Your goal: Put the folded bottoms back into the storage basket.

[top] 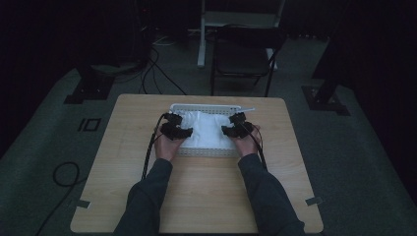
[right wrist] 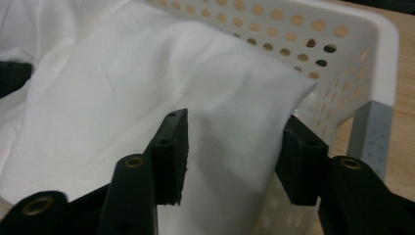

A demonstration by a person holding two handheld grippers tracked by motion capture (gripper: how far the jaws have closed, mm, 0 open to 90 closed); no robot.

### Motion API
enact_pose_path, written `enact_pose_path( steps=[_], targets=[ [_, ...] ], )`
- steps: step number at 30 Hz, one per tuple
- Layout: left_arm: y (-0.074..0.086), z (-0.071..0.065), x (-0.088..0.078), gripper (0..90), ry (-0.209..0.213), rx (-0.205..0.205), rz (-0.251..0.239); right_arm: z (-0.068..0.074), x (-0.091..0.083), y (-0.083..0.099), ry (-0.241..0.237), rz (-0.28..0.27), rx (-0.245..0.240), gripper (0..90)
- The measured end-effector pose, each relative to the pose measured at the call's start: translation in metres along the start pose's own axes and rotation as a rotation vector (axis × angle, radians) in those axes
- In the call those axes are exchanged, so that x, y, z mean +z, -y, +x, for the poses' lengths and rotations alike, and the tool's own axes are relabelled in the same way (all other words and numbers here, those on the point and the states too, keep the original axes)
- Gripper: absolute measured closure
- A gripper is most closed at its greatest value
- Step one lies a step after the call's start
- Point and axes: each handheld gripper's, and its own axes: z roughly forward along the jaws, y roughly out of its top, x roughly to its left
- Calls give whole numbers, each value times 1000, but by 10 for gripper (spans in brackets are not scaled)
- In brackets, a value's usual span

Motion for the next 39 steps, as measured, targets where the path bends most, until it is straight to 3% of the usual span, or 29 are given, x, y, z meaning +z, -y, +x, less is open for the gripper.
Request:
enact_pose_path(
  steps=[4,12,19,21,25,36,39],
  targets=[
    [0,4,-3,366,1,-9,4,0,-6,-2,17,-29,-3,451],
    [1,17,-18,343,0,-38,-52,-4,-23,-7,33,-94,4,434],
    [3,27,-39,341,-3,-43,-128,-11,-34,-8,43,-115,3,413],
    [8,34,-47,343,-18,-45,-166,-17,-40,-5,50,-132,17,410],
    [14,42,-54,343,-28,-63,-193,-27,-48,0,63,-163,43,423],
    [30,56,-55,359,-39,-83,-181,-59,-54,22,106,-175,100,476],
    [31,56,-55,359,-40,-72,-175,-66,-54,27,119,-173,114,477]
  ],
)
